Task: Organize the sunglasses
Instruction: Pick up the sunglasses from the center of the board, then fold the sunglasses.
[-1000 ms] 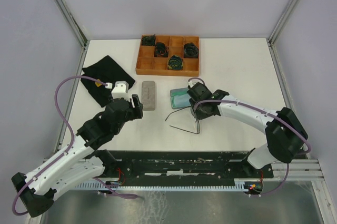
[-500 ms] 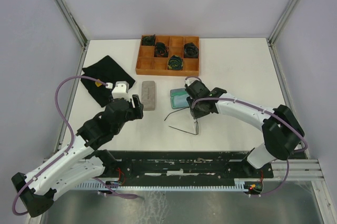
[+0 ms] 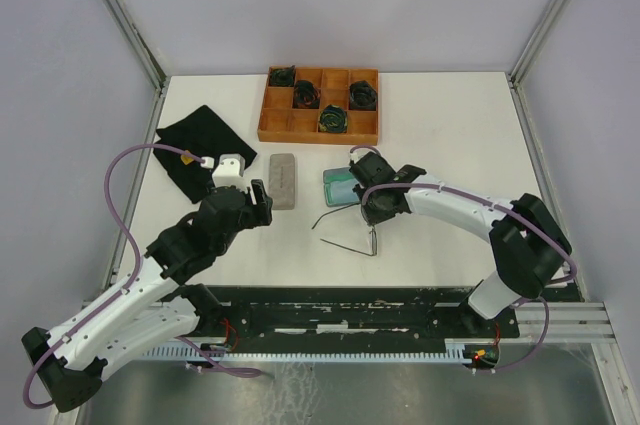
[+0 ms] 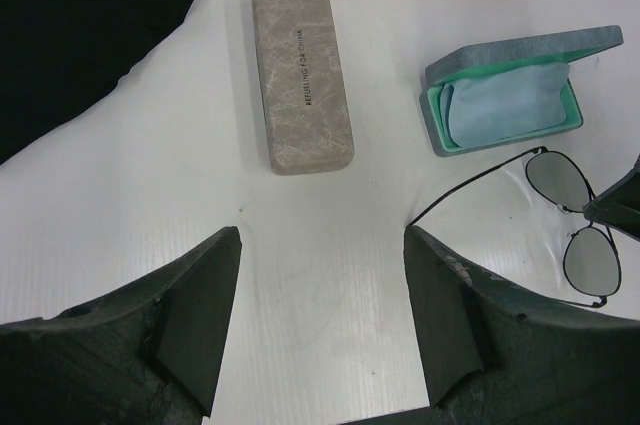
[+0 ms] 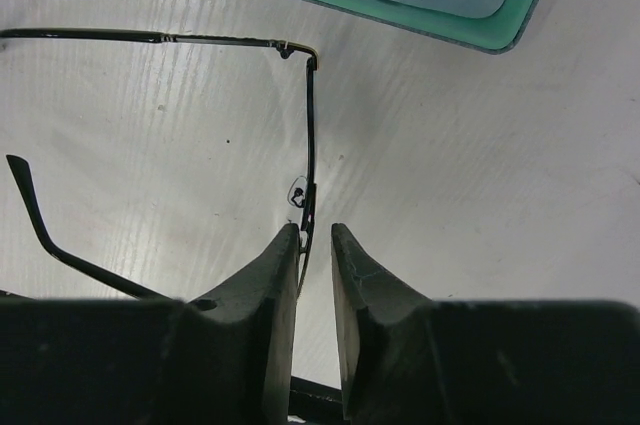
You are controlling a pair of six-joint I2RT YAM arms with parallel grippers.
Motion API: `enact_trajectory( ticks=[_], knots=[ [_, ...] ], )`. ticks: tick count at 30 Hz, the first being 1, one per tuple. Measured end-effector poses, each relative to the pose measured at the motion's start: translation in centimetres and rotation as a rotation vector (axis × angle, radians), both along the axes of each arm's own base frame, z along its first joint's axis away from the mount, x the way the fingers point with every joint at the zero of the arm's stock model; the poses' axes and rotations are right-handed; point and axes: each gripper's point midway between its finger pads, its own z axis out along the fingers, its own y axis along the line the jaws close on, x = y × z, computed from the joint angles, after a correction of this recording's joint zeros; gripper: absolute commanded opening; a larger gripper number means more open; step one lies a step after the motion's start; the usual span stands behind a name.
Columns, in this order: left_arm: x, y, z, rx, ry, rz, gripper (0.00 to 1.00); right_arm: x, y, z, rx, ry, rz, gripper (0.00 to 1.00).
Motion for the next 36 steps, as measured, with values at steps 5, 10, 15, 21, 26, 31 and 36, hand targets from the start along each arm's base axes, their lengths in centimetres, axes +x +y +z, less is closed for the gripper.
enact_trajectory(
  ticks=[5,10,15,21,26,31,36],
  knots=[
    [0.0,0.0,0.0,0.000,0.000,0.000,0.73,-0.1,0.1,-0.1,0.001,0.007,0.004,0.18],
    [0.0,0.0,0.0,0.000,0.000,0.000,0.73,-0.2,0.2,-0.4,0.003,0.022,0.013,0.10],
    [0.0,0.0,0.0,0.000,0.000,0.000,0.73,-0.2,0.3,-0.3,0.009,0.024,0.020,0.00],
    [0.2,-0.6,-0.2,-0.007,0.008,-0.017,0.73,-0.1,0.2,0.9,0.021,-0.003,0.042,0.00],
    [0.5,-2.5,-1.0,-0.021,0.044,-0.075,0.73,0.0,0.2,3.9,0.073,-0.081,0.094,0.00],
    [1.3,-4.4,-2.1,-0.019,0.087,-0.117,0.71,-0.8,0.2,6.6,0.151,-0.155,0.155,0.00],
    [2.5,-6.3,-3.8,0.002,0.137,-0.139,0.63,-2.0,0.5,8.0,0.217,-0.172,0.223,0.00]
  ],
)
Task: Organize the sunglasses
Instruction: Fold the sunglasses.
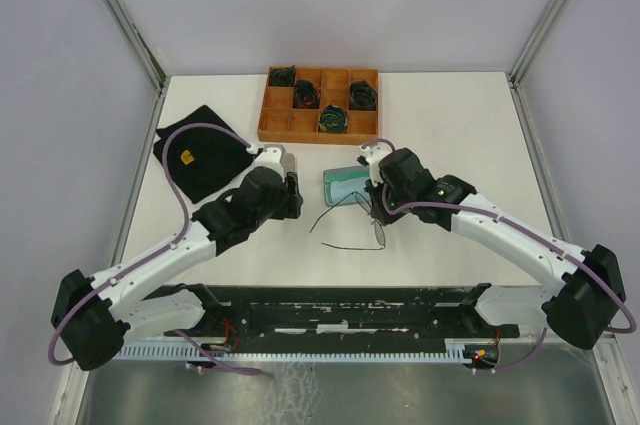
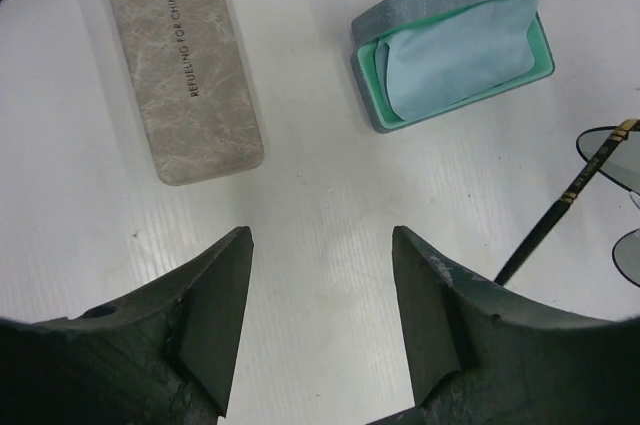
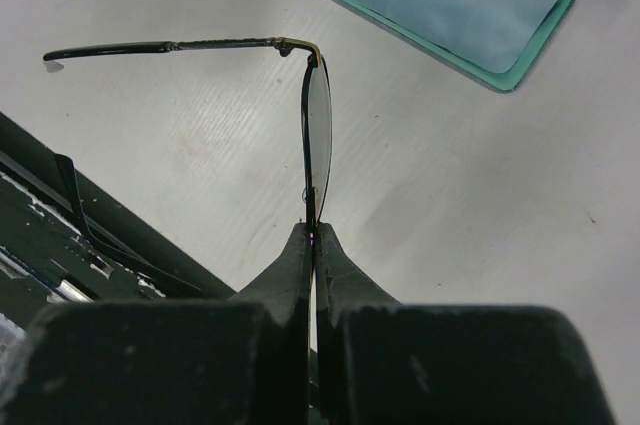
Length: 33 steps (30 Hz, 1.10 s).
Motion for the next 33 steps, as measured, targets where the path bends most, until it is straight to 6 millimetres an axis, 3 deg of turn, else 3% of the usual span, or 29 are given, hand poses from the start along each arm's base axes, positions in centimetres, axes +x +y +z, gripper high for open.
enact_trajectory(
  ticks=[6,10,22,28,33],
  knots=[
    [0.7,-2.3,-2.3,0.017,0.062,-0.049,0.60,-0.3,0.7,0.8,0.045,-0.010,0.031,0.00],
    [0.0,-4.5,-3.3,0.034,0.076,-0.107,0.60,-0.1,1.0,1.1,0.064,-0.013,0.025,0.00],
    [-2.8,-9.9,-4.0,0.063,0.067,-0.248,0.58,0.6,1.5,1.4,0.102,-0.014,-0.040,0.00],
    [-2.9,-12.6,-4.0,0.058,0.065,-0.279,0.58,0.7,2.0,1.4,0.128,0.000,-0.059,0.00],
    [-2.5,-13.5,-4.3,0.066,0.065,-0.279,0.57,0.7,2.2,1.2,0.134,0.011,-0.062,0.00]
  ],
)
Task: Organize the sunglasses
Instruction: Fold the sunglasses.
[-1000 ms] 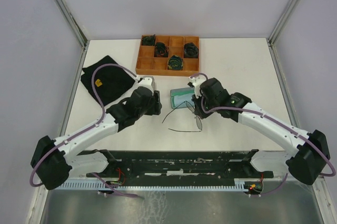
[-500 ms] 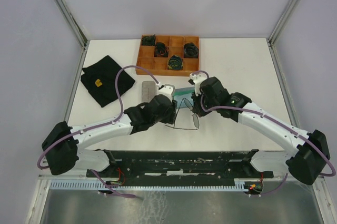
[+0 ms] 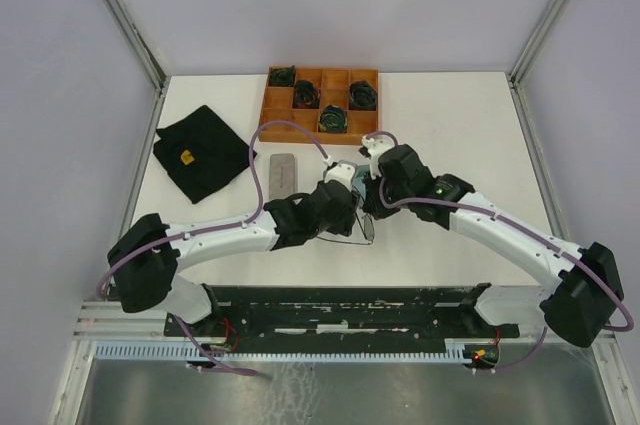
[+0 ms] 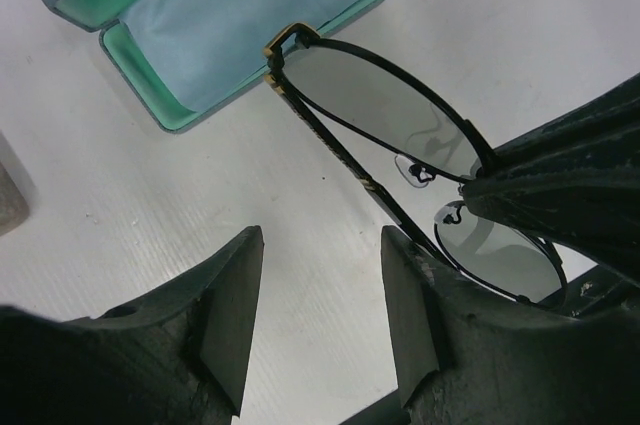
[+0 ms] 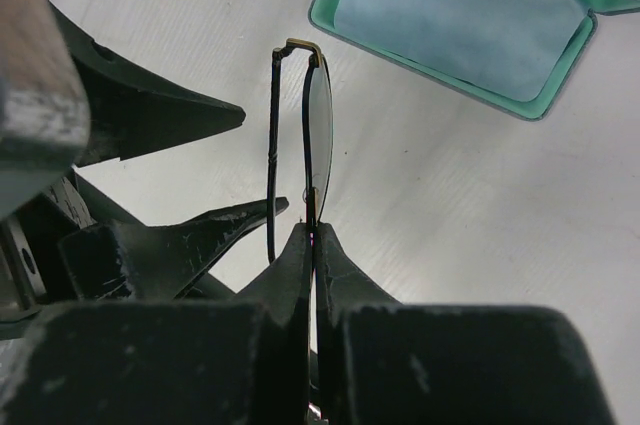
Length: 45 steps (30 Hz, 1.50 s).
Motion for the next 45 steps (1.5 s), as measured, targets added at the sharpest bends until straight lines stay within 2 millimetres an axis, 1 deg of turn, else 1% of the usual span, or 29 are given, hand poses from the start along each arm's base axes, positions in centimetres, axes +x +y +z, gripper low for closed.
enact_trajectory(
  ticks=[8,11,13,16,18,20,21,22,24,27,29,31,34,36,40,43,45],
  knots=[
    [0.4,-0.1,0.1,0.006,-0.011,0.013,0.58,0.2,-0.2,-0.1,0.001,0.003,-0.017,0.00],
    [0.7,0.2,1.0,-0.003,-0.033,0.028,0.59,0.6,-1.0,-0.3,-0.030,-0.006,-0.063,0.00],
    [0.8,0.6,2.4,-0.023,-0.060,0.042,0.58,1.0,-1.9,-0.6,-0.068,-0.018,-0.114,0.00],
    [0.8,1.5,6.1,-0.095,-0.126,0.053,0.55,1.8,-4.2,-1.0,-0.158,-0.044,-0.222,0.00],
    [0.4,2.3,8.7,-0.158,-0.168,0.051,0.48,2.5,-5.8,-0.9,-0.220,-0.066,-0.302,0.00],
    [-0.1,3.0,10.1,-0.205,-0.194,0.045,0.40,3.2,-6.8,-0.4,-0.252,-0.088,-0.371,0.00],
    [-0.3,3.2,10.4,-0.218,-0.198,0.040,0.36,3.6,-7.2,0.0,-0.256,-0.099,-0.401,0.00],
    [-0.7,3.3,10.3,-0.231,-0.197,0.029,0.32,4.0,-7.5,0.5,-0.255,-0.111,-0.436,0.00],
    [-1.3,3.5,9.3,-0.230,-0.182,0.008,0.23,4.9,-7.9,1.8,-0.232,-0.136,-0.501,0.00],
    [-2.6,4.0,5.9,-0.179,-0.129,-0.031,0.12,5.5,-8.0,2.7,-0.202,-0.142,-0.539,0.00],
    [-3.4,4.2,4.3,-0.153,-0.100,-0.054,0.08,5.8,-7.9,3.1,-0.176,-0.138,-0.558,0.00],
    [-3.8,4.3,3.4,-0.138,-0.085,-0.067,0.06,5.8,-7.8,3.2,-0.158,-0.131,-0.563,0.00],
    [-3.9,4.2,3.2,-0.139,-0.083,-0.071,0.06,5.5,-7.2,3.4,-0.121,-0.107,-0.542,0.00],
    [-3.8,4.1,3.1,-0.139,-0.086,-0.068,0.06,5.3,-6.3,3.8,-0.078,-0.095,-0.511,0.00],
    [-3.4,3.9,2.0,-0.094,-0.072,-0.056,0.07,4.8,-4.8,4.7,-0.005,-0.081,-0.440,0.00],
    [-2.8,3.6,1.5,-0.055,-0.066,-0.040,0.08,4.3,-3.9,4.7,0.021,-0.062,-0.388,0.00],
    [-2.6,3.4,1.5,-0.046,-0.066,-0.035,0.08,3.8,-3.4,4.3,0.029,-0.040,-0.352,0.00]
  ],
)
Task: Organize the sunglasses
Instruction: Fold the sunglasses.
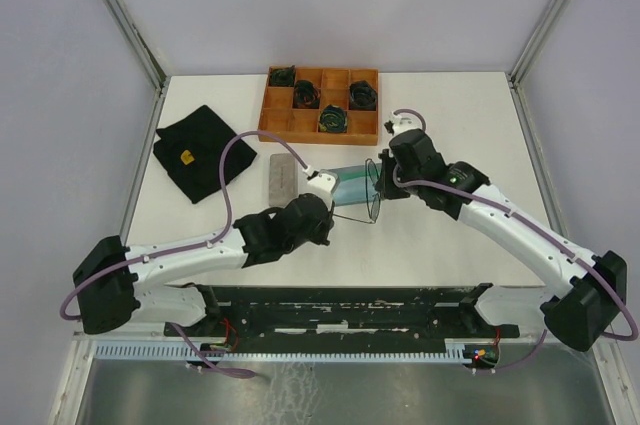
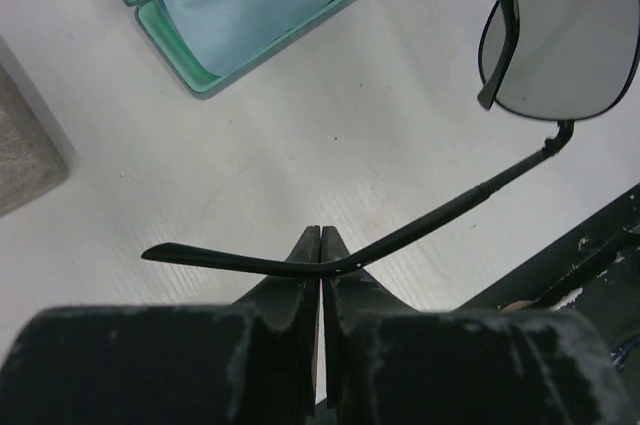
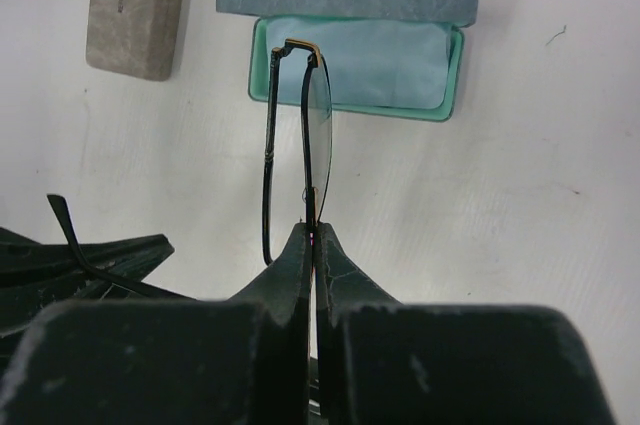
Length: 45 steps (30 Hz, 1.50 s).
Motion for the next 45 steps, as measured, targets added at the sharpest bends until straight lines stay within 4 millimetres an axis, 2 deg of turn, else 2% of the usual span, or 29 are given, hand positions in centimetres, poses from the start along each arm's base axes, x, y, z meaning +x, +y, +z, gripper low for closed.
enact_trajectory(
  ticks=[9,20,25,30,34,35,37,41,45],
  knots=[
    [1.4,-2.2,1.5,0.002,-0.011,0.009,0.09,-1.9,1.2,-1.6,0.028,0.072,0.110,0.00],
    [2.7,-4.5,0.0,0.089,0.002,-0.023,0.14,-3.4,2.5,-2.7,0.083,0.126,0.196,0.00],
    [3.2,-5.1,0.0,0.111,-0.008,-0.038,0.21,-4.1,2.7,-3.3,0.085,0.147,0.238,0.00],
    [3.5,-5.3,-0.1,0.144,-0.016,-0.053,0.32,-4.0,2.2,-3.8,0.065,0.148,0.239,0.00],
    [4.0,-5.1,0.1,0.167,-0.040,-0.066,0.50,-3.5,0.8,-4.2,0.004,0.134,0.176,0.00],
    [4.3,-5.0,0.5,0.169,-0.061,-0.085,0.57,-3.2,0.0,-4.5,-0.030,0.132,0.139,0.00],
    [5.5,-4.3,1.2,0.162,-0.079,-0.081,0.62,-2.5,-2.5,-5.0,-0.106,0.126,0.035,0.02],
    [9.0,-2.5,3.9,0.107,-0.142,-0.073,0.70,-1.6,-5.7,-5.0,-0.137,0.127,-0.092,0.03],
    [12.5,-1.2,5.6,0.092,-0.180,-0.109,0.78,-1.7,-7.5,-5.5,-0.144,0.144,-0.145,0.02]
  ],
)
